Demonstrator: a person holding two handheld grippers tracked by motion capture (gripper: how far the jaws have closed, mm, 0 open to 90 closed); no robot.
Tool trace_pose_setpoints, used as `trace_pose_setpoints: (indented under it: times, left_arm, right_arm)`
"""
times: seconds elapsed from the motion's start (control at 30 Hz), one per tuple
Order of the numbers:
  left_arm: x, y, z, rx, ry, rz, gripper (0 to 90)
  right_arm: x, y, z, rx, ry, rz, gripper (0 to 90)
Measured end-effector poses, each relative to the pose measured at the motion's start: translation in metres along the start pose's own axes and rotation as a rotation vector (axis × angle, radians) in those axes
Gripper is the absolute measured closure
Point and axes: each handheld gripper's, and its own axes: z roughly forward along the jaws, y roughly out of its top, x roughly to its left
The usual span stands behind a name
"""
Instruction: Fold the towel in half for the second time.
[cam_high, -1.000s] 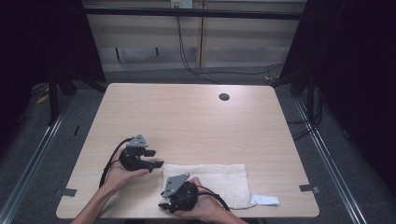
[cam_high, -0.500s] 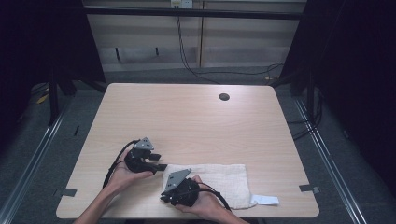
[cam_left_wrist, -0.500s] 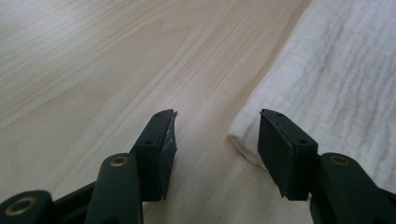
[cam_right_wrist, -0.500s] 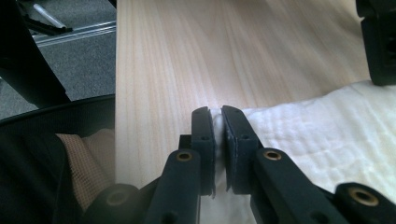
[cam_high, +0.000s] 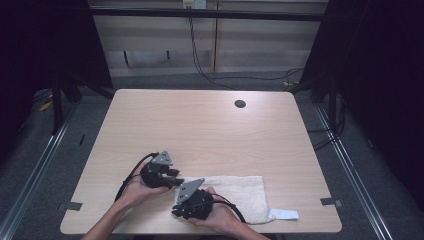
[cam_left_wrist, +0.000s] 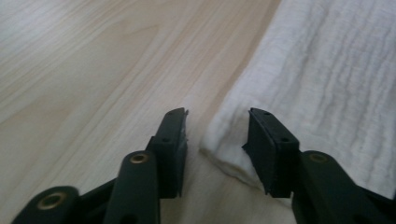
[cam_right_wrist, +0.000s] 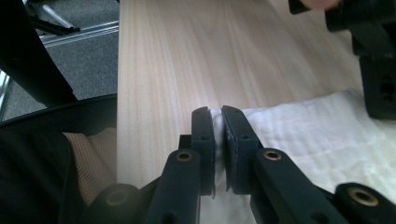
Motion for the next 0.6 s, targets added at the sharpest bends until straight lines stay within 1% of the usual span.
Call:
trace_pose_setpoints:
  times: [0.03, 0.07, 0.1, 0.13, 0.17, 0.23, 0.27, 0.33, 0.37, 0.4, 0.47, 0.53, 0.6]
  left_arm:
    - [0.000, 0.002, 0.001, 0.013, -0.008, 0.017, 65.6]
    - [-0.001, 0.004, 0.001, 0.022, -0.023, 0.022, 70.8]
    - [-0.002, 0.004, 0.002, 0.025, -0.034, 0.028, 74.9]
    - [-0.003, 0.004, 0.002, 0.022, -0.047, 0.027, 80.1]
    - [-0.004, 0.004, 0.002, 0.023, -0.047, 0.027, 82.6]
    - [-0.003, 0.003, 0.000, 0.034, -0.065, 0.035, 84.3]
    - [-0.002, 0.002, 0.000, 0.023, -0.067, 0.018, 84.5]
    - [0.001, 0.000, -0.001, 0.015, -0.084, -0.004, 84.8]
    - [0.003, 0.000, -0.002, 0.019, -0.086, -0.005, 84.9]
    - [0.004, -0.001, -0.003, 0.005, -0.086, -0.029, 85.0]
    - [0.007, -0.003, -0.006, -0.006, -0.102, -0.040, 85.1]
    - [0.008, -0.003, -0.010, -0.042, -0.117, -0.063, 85.1]
    - [0.008, -0.003, -0.014, -0.078, -0.126, -0.083, 85.1]
  right_arm:
    - [0.000, 0.000, 0.000, 0.000, -0.001, 0.002, 83.9]
    - [0.001, 0.000, 0.000, 0.001, -0.005, 0.002, 83.9]
    - [0.001, 0.000, 0.000, 0.001, -0.003, -0.001, 83.9]
    - [0.002, 0.001, 0.000, 0.006, -0.011, -0.007, 83.9]
    - [0.003, 0.001, 0.000, 0.008, -0.015, -0.019, 84.0]
    - [0.003, 0.001, 0.000, 0.011, -0.014, -0.016, 84.5]
    - [0.002, 0.001, 0.000, 0.013, -0.007, -0.001, 84.6]
    - [0.001, 0.001, 0.000, 0.008, 0.011, 0.014, 85.0]
    - [0.001, 0.001, 0.000, 0.008, 0.021, 0.027, 85.1]
    - [0.001, 0.002, 0.000, 0.005, 0.022, 0.026, 85.1]
    - [0.001, 0.003, -0.001, 0.003, 0.029, 0.023, 85.2]
    - [0.001, 0.006, -0.004, -0.007, 0.033, 0.032, 85.2]
    - [-0.001, 0.008, -0.008, -0.044, 0.045, 0.041, 85.3]
